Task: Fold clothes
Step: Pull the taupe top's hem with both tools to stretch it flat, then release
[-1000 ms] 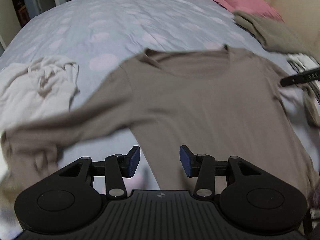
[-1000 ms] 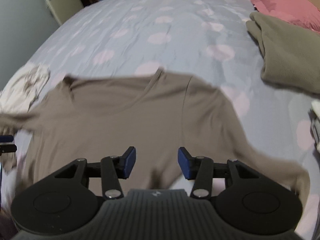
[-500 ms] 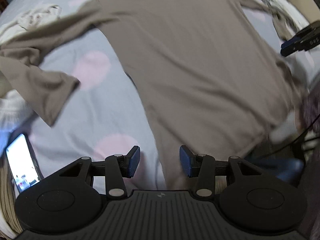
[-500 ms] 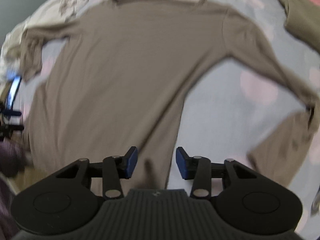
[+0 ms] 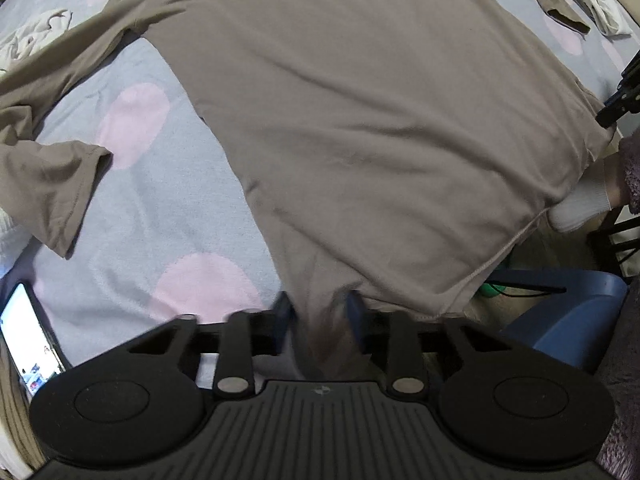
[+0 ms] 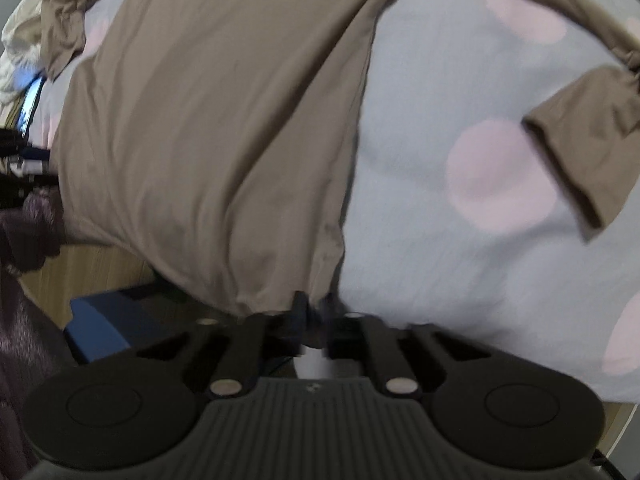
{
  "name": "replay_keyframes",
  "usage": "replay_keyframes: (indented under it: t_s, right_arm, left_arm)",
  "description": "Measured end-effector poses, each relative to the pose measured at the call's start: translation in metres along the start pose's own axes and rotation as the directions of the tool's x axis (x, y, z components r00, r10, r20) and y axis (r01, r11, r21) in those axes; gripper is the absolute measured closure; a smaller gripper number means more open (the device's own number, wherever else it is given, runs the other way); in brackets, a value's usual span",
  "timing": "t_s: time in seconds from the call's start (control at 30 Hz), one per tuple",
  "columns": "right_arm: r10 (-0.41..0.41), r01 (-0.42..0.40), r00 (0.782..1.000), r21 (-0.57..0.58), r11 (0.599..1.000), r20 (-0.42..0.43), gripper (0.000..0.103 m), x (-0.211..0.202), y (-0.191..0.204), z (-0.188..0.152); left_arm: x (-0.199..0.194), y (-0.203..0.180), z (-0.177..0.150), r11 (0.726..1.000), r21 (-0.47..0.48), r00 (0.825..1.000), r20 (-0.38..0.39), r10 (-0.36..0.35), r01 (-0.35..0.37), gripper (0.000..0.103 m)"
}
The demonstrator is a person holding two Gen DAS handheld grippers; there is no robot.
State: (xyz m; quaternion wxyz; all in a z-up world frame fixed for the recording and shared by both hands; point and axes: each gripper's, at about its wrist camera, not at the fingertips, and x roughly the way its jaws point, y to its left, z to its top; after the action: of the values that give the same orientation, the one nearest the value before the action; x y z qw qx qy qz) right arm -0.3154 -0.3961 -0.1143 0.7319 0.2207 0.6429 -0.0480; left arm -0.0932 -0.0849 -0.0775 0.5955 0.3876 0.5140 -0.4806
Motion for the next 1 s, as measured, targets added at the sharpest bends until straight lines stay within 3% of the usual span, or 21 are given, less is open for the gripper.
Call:
replay_keyframes:
  t_s: [0.07,0.3,0.53,0.6,0.67,0.7,0.77,0.87,1.0]
  right_arm:
    - [0.014,-0.014,1.000,-0.005,1.000,0.007,0.098,-0.015,0.003,-0.001]
    - [-0.010,0.010,0.999,-0.006,1.000,-0.052,0.098,-0.045,0.007,-0.009]
    - [-0.042,0.043,0.989,0.004,0.999,-0.142,0.098,-0.010,-0.007,-0.004]
    - [-0.034,0.036,0.989,0.013,0.999,-0.146,0.092,-0.011,-0.008,-0.003]
    - [-0.029,0.031,0.993,0.016,0.999,-0.116,0.086,-0.017,-0.009,-0.002]
    - [-0.026,0.028,0.995,0.018,0.999,-0.100,0.069,-0.021,-0.009,-0.001]
    - [-0.028,0.029,0.998,0.028,0.999,-0.057,0.054,-0.030,-0.011,0.000]
    - [-0.045,0.042,0.998,0.070,0.997,0.033,0.055,-0.047,-0.019,0.003]
    - [-0.078,0.052,0.985,0.164,0.985,0.157,0.055,-0.067,-0.037,0.008]
  left_arm:
    - [-0.007,0.005,0.000,0.998,-0.027,0.999,-0.005,-0.049,0.048,0.102]
    - [-0.026,0.009,-0.008,1.000,-0.003,0.998,-0.052,-0.023,0.023,0.102]
    - [-0.006,0.014,-0.011,1.000,-0.017,0.996,-0.088,-0.015,0.013,0.102]
    - [-0.010,0.017,-0.011,0.999,-0.029,0.997,-0.079,-0.023,0.021,0.101]
    - [-0.014,0.019,-0.010,0.999,-0.041,0.997,-0.069,-0.031,0.028,0.099]
    - [-0.016,0.021,-0.010,0.998,-0.047,0.997,-0.064,-0.035,0.032,0.098]
    - [-0.025,0.023,-0.007,0.997,-0.062,0.999,-0.024,-0.038,0.037,0.092]
    - [-0.041,0.028,-0.003,0.994,-0.105,0.998,0.051,-0.037,0.042,0.084]
    - [-0.056,0.019,0.011,0.985,-0.155,0.985,0.167,-0.043,0.070,0.080]
